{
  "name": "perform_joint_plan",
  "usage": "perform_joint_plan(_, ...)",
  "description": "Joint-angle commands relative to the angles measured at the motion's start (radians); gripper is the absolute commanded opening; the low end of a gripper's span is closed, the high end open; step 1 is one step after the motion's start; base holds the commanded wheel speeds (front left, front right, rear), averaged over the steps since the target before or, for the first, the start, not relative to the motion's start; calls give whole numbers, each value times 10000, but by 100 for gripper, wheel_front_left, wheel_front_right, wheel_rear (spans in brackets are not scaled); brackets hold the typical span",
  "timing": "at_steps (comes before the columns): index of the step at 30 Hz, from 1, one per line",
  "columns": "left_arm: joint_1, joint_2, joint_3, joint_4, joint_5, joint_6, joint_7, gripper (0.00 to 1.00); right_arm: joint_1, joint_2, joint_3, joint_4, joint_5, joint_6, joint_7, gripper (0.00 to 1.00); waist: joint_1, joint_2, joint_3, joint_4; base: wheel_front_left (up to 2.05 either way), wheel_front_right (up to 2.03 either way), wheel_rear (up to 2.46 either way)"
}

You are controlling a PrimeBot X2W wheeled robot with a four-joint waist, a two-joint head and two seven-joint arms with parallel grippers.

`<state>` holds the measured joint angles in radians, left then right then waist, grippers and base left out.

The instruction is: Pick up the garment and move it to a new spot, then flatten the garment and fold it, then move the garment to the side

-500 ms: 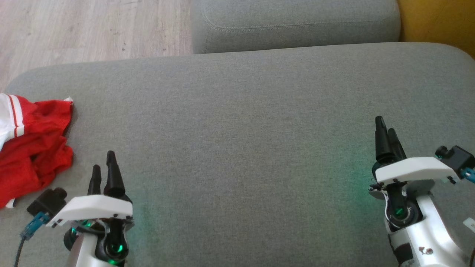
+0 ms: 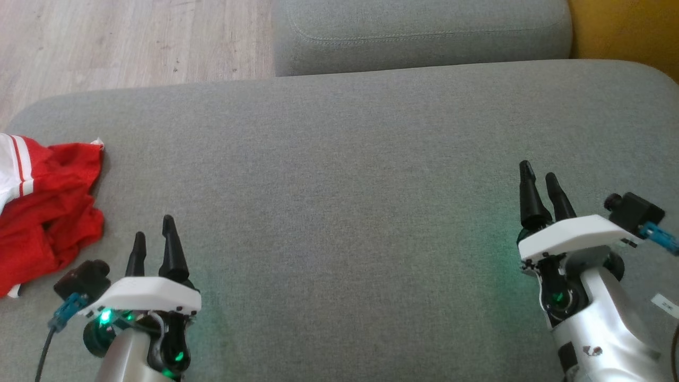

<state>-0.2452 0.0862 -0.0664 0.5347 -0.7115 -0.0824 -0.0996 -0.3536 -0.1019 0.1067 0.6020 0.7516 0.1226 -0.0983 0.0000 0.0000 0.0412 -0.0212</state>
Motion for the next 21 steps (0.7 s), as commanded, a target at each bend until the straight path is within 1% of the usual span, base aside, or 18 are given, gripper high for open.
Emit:
perform_joint_plan(1,-679,259,115,-224,395,63,-173,100,-696,-117,220,-190,-418,49,-198,100,0,0,-1,-3,0,0,0)
perform_joint_plan(8,-653,242,124,-162,1222,210,-381,100,-773,-91,379,79,-1373,54,-404,100,0,0,-19,-31,0,0,0)
perform_joint_plan(21,-707,232,118,19,2662,300,-737,100,-1107,-94,517,550,-3015,62,-757,100,0,0,123,-47,0,0,0)
